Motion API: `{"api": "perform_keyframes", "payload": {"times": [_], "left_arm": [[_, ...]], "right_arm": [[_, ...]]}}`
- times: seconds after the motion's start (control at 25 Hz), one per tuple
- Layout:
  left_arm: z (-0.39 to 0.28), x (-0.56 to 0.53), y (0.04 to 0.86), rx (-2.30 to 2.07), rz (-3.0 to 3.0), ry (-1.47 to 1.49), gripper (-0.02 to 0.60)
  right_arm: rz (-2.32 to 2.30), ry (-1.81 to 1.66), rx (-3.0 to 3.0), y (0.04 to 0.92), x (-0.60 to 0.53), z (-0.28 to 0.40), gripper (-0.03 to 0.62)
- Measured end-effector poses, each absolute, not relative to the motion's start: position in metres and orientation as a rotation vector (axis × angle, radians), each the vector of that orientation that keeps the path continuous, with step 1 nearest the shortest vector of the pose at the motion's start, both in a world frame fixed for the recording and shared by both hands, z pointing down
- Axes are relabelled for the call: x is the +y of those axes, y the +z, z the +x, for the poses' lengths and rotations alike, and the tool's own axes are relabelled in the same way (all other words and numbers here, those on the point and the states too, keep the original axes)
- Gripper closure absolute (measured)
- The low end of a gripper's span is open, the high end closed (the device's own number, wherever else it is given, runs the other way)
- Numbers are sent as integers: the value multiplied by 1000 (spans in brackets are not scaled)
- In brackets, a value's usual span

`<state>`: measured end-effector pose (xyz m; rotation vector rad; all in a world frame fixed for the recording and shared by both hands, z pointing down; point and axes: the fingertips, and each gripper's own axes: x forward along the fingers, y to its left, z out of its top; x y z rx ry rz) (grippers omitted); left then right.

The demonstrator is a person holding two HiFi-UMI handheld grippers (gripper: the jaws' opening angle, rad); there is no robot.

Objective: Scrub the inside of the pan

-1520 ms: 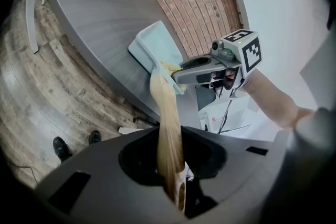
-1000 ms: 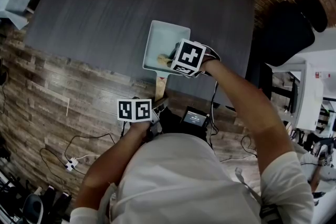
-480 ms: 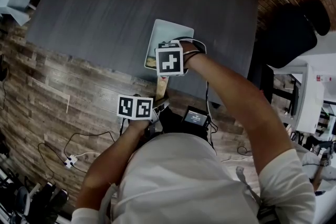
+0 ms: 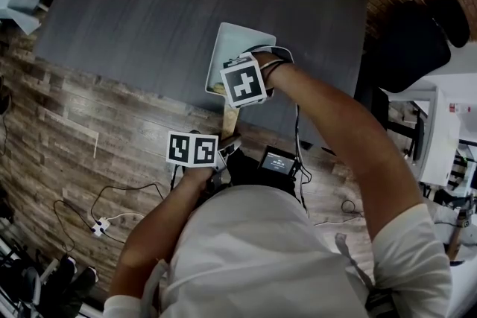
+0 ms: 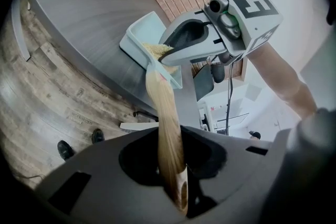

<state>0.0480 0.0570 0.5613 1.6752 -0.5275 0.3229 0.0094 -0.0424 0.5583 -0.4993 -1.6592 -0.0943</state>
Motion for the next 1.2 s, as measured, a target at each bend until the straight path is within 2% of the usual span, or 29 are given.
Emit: {"api": "perform_keyframes", "payload": {"times": [0.52,1.2], "left_arm": [[50,56,562,-545,1661,302,499],[49,55,563,-563,1660,294,499]], "right_arm": [[-721,-272,-1358,556,-29,62,553],[-801,-418,-1136,552,-29,91,553]]}}
